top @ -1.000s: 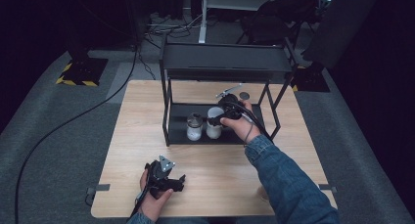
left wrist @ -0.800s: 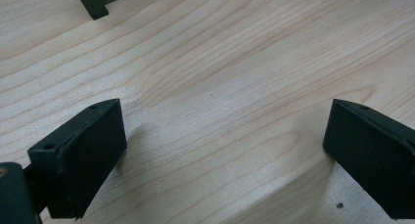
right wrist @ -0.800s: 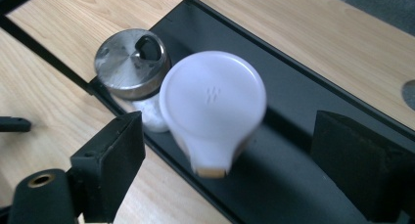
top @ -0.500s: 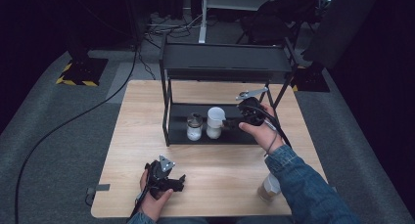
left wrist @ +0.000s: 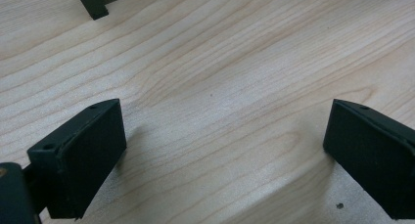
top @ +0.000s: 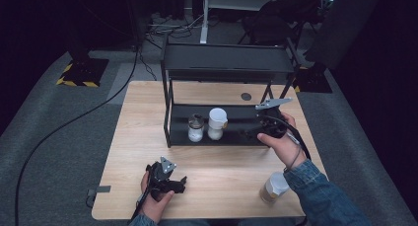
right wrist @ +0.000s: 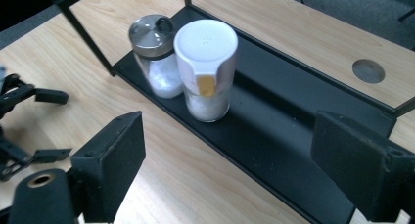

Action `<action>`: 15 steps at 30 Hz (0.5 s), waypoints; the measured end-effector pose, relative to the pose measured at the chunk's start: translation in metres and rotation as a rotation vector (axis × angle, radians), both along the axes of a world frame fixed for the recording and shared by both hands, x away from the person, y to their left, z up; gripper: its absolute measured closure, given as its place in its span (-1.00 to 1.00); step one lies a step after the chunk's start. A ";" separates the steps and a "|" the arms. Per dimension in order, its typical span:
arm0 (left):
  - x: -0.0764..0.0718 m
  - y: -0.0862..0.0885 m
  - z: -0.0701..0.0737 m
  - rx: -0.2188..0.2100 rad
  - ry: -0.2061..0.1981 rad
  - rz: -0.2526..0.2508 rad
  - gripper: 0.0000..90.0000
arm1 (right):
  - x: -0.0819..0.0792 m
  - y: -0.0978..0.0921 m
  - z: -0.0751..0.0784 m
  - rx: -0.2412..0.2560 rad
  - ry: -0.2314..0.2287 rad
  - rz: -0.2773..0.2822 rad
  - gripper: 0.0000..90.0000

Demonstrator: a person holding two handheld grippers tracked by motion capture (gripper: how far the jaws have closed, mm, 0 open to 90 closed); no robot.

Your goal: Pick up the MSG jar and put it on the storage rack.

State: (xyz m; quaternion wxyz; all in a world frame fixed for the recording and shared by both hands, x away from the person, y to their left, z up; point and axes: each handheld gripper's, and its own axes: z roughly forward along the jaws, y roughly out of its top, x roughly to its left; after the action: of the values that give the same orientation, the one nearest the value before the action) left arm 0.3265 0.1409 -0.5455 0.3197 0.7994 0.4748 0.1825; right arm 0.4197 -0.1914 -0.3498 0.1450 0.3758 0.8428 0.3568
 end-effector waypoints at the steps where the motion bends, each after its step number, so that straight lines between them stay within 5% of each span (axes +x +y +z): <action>1: 0.000 0.000 0.000 0.000 0.001 -0.001 -0.96 | -0.002 -0.001 0.001 0.001 -0.006 0.003 -0.72; 15: 0.000 0.000 0.000 0.000 0.000 0.000 -0.96 | -0.036 -0.012 0.011 -0.005 -0.043 0.009 -0.72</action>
State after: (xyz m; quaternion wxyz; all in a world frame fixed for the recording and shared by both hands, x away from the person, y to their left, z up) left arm 0.3266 0.1409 -0.5455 0.3194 0.7995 0.4748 0.1825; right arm 0.3834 -0.2037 -0.3391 0.1624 0.3637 0.8421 0.3635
